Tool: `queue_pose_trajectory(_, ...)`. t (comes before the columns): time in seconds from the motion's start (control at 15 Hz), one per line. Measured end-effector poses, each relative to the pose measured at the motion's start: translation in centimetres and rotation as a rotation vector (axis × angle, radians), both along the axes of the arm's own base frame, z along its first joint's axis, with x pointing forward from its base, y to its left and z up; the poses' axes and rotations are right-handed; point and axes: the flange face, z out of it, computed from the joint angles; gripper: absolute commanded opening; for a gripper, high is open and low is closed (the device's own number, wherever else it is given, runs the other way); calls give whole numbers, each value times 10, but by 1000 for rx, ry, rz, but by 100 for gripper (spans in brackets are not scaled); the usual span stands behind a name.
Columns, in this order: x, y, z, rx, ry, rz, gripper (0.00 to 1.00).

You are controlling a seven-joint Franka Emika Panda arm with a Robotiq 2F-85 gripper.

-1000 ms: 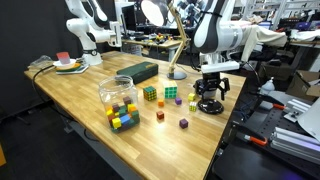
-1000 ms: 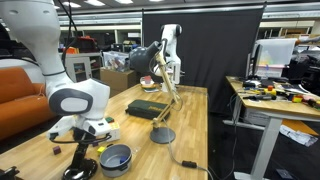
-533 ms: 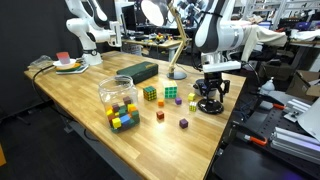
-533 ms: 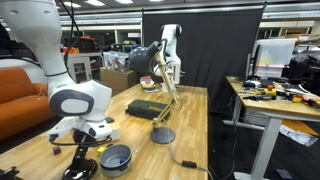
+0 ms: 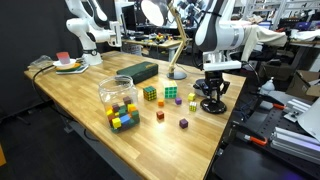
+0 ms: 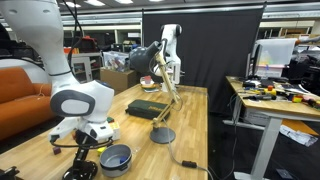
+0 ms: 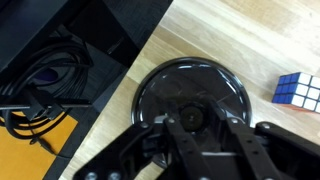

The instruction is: Put the blue block in the pot and cover it with the lid on the table

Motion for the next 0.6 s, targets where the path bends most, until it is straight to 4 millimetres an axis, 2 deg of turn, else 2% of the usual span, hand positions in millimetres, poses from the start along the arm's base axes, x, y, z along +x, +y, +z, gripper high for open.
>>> queue_pose_trajectory(0.33, -1, 0, 7, 4, -5, -7, 8)
queue_pose_trajectory(0.6, -13, 10, 42, 4, -13, -29, 8)
